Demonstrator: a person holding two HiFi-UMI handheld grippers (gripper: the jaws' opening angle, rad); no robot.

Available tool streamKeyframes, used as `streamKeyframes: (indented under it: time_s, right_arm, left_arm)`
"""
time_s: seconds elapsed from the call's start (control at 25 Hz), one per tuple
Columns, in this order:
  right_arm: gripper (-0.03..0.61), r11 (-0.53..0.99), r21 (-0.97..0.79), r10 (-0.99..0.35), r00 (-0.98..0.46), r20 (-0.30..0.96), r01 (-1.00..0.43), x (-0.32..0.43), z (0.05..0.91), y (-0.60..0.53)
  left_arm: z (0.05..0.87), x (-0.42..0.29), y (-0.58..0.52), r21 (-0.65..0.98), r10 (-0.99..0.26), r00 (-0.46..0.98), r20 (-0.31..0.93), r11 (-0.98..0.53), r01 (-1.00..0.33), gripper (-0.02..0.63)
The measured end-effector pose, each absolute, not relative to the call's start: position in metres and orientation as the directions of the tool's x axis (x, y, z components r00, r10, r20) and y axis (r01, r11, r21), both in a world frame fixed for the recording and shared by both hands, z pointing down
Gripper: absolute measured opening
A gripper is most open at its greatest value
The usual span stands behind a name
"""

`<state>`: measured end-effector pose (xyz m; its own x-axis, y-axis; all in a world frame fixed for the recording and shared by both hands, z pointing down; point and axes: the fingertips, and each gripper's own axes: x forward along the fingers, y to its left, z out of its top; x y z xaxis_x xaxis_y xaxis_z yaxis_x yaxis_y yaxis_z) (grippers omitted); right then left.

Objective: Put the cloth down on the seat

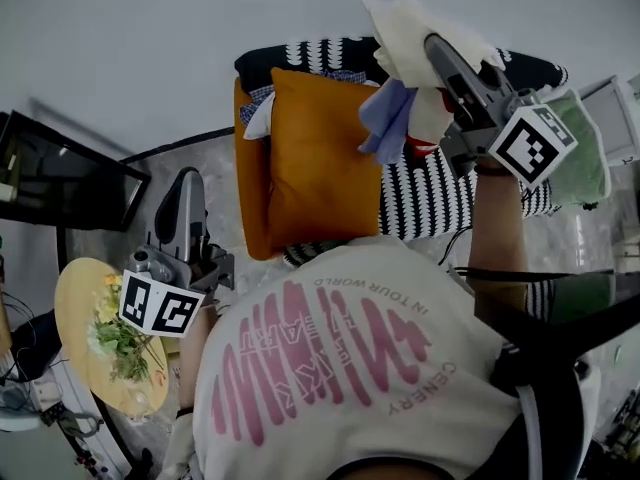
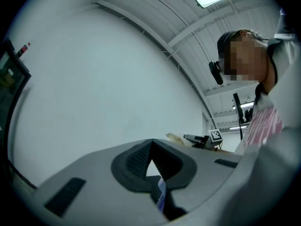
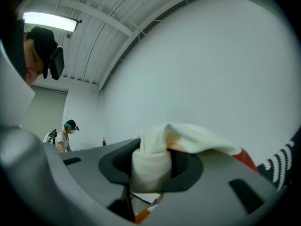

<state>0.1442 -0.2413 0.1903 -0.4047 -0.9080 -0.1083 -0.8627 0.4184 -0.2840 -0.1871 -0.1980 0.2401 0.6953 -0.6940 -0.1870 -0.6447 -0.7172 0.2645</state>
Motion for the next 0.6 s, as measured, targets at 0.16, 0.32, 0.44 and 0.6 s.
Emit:
streamKeyframes:
  time_s: [0.16,0.32,0.44,0.6]
  right_arm:
    - [0.137,0.472,-0.222,-0.882,-0.453,-0.133,-0.853,0.137,0.166,-0.274]
    - [0.137,0.579,-0.163,-0.814,-0.553,-0.179,-0.799,0.121,0.141,-0.322]
    - [0.137,0.644,-0.156,-0.763,-0.613,-0.206,-0.749,0.109,0.139,-0.347]
    - [0.137,0.664,-0.235,-0.746,-0.648,-0.150,-0.710,0.104,0.183,-0.380]
  left_arm:
    - [0.233,-0.197,-0.199,0.261,-0.754,0.621,-0.216,-0.657,-0.707,0.009]
    - [0.226,-0.204,-0.210,0.249,-0.817,0.527,-0.234,-0.574,-0.780,0.009]
    - [0.228,-0.205,-0.217,0.259,-0.849,0.479,-0.224,-0.525,-0.810,0.009]
    - [0.232,-0.206,-0.210,0.257,-0.893,0.410,-0.183,-0.446,-0.857,0.009]
